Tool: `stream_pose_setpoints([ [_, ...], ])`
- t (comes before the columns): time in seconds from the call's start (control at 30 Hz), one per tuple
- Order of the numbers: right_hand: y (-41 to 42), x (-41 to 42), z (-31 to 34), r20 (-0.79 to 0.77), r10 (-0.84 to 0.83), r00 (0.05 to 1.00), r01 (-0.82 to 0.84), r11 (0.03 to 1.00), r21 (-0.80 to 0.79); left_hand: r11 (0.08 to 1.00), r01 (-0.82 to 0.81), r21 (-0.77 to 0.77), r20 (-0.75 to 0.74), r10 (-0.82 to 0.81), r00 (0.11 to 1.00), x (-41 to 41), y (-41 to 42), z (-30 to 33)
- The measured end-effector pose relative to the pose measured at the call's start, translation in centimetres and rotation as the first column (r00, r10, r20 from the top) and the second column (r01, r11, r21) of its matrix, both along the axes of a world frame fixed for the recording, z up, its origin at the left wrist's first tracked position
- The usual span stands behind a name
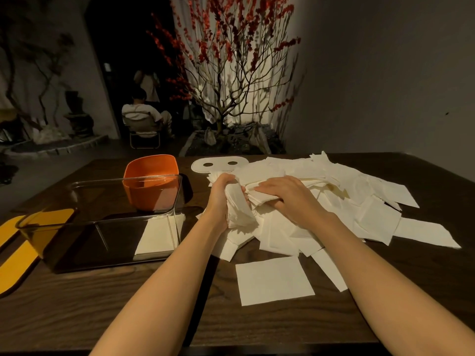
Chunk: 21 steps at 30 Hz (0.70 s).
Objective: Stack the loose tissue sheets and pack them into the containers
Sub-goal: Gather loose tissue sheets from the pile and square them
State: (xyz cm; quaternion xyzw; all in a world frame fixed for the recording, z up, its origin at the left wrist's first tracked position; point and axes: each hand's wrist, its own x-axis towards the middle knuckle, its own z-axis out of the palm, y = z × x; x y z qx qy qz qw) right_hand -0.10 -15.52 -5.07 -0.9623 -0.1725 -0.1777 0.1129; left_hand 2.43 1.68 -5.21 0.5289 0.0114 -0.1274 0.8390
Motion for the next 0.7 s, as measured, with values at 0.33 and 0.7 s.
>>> stream_pose_setpoints([
  [0.33,0.8,-0.4,0.9,-0.003,0.044,0.999,-0.036,0.852,0.522,0.983,-0.04,-0.176,-0.083,0.026,0.996,0.3,0.5,0.6],
  [0.7,0.8,-1.6,3.0,-0.289,0.173,0.942,0.243,0.245,0.939,0.99,-0.025,-0.141,-0.145,0.005,0.989,0.1,0.4,1.3],
])
